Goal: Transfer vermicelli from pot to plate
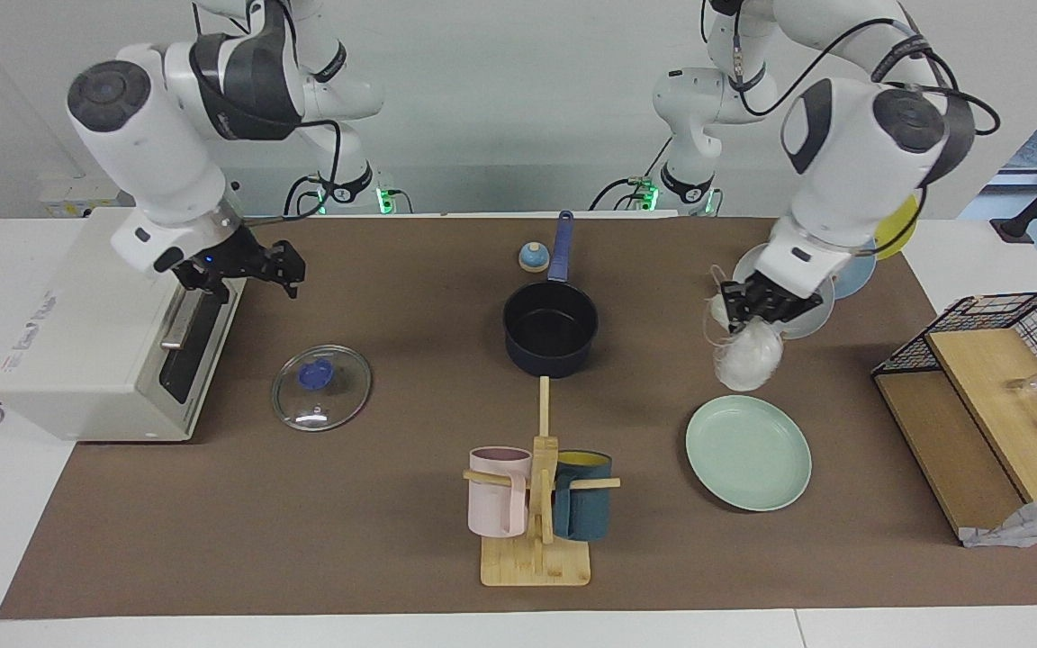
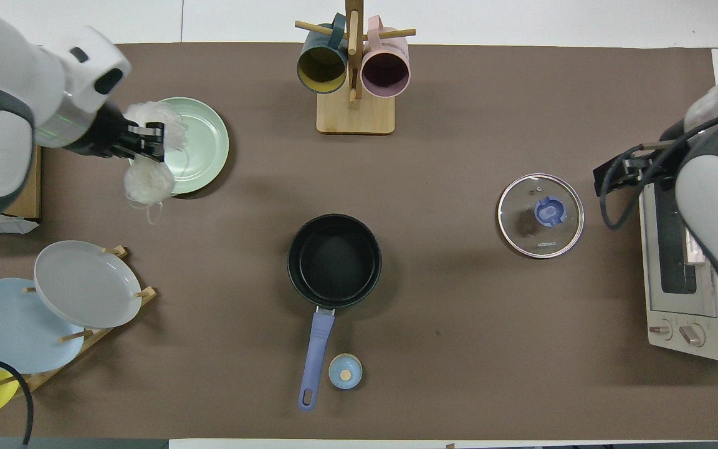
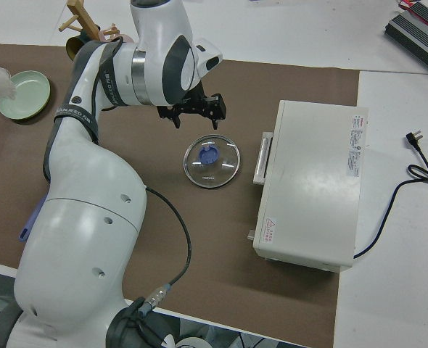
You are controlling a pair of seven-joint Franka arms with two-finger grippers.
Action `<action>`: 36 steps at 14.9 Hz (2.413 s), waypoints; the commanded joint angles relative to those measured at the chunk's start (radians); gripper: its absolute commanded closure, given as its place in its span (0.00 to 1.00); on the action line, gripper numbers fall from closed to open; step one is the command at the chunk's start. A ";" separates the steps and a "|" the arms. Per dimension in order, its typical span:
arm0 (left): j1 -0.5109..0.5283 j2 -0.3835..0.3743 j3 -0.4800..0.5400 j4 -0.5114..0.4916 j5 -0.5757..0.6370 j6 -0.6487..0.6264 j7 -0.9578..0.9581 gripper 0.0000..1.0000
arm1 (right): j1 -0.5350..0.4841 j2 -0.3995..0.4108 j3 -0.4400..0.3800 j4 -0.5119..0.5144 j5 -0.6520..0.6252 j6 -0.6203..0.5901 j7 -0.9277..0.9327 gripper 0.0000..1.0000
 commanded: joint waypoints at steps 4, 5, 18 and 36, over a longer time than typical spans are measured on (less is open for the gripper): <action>0.063 0.149 -0.009 -0.043 -0.010 0.252 0.079 1.00 | -0.022 -0.082 -0.003 -0.010 -0.009 -0.061 -0.002 0.00; 0.063 0.164 -0.007 -0.052 -0.010 0.270 0.094 1.00 | -0.025 -0.089 -0.003 -0.021 -0.009 -0.062 -0.001 0.00; 0.050 0.232 -0.007 -0.103 0.093 0.401 0.126 0.00 | -0.026 -0.118 0.023 -0.052 -0.084 -0.062 0.001 0.00; 0.060 -0.257 0.004 -0.107 0.099 -0.269 0.033 0.00 | -0.069 -0.150 0.019 -0.081 -0.052 -0.078 0.010 0.00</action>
